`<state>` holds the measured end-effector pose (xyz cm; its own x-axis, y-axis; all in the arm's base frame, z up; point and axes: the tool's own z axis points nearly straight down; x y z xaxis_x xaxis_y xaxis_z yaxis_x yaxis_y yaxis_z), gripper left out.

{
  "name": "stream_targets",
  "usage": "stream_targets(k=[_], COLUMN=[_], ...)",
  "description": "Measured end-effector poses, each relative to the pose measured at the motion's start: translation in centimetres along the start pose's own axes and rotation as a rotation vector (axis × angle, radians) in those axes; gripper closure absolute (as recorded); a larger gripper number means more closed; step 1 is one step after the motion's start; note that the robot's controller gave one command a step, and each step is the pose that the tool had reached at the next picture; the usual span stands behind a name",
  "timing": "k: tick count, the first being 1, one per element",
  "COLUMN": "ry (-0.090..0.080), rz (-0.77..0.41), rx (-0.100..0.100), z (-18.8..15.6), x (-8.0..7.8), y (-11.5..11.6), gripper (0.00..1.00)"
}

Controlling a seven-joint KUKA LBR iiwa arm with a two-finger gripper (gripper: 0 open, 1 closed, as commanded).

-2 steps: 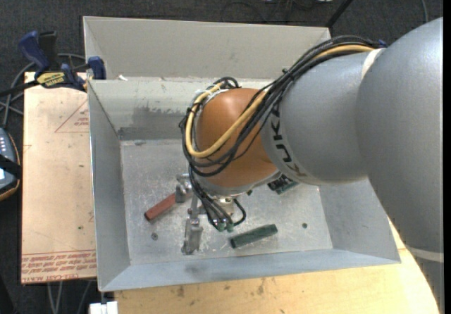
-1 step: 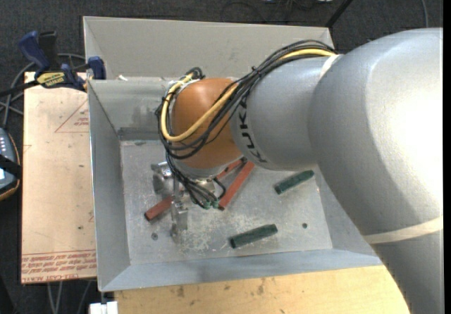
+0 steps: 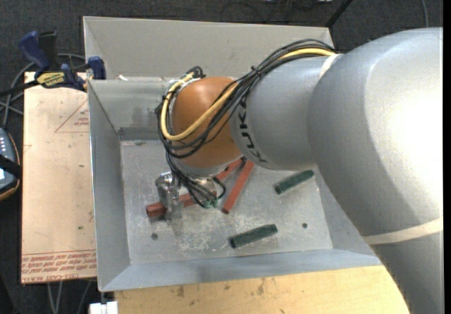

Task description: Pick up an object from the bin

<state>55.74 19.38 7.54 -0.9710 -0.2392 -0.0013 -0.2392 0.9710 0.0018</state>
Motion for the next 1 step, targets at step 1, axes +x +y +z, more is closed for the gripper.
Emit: stream_targets(k=[1], ry=[-0.011], rz=[0.014], rx=[0.0], z=[-21.24], x=[0.21], y=[-0.28], gripper=[1.0])
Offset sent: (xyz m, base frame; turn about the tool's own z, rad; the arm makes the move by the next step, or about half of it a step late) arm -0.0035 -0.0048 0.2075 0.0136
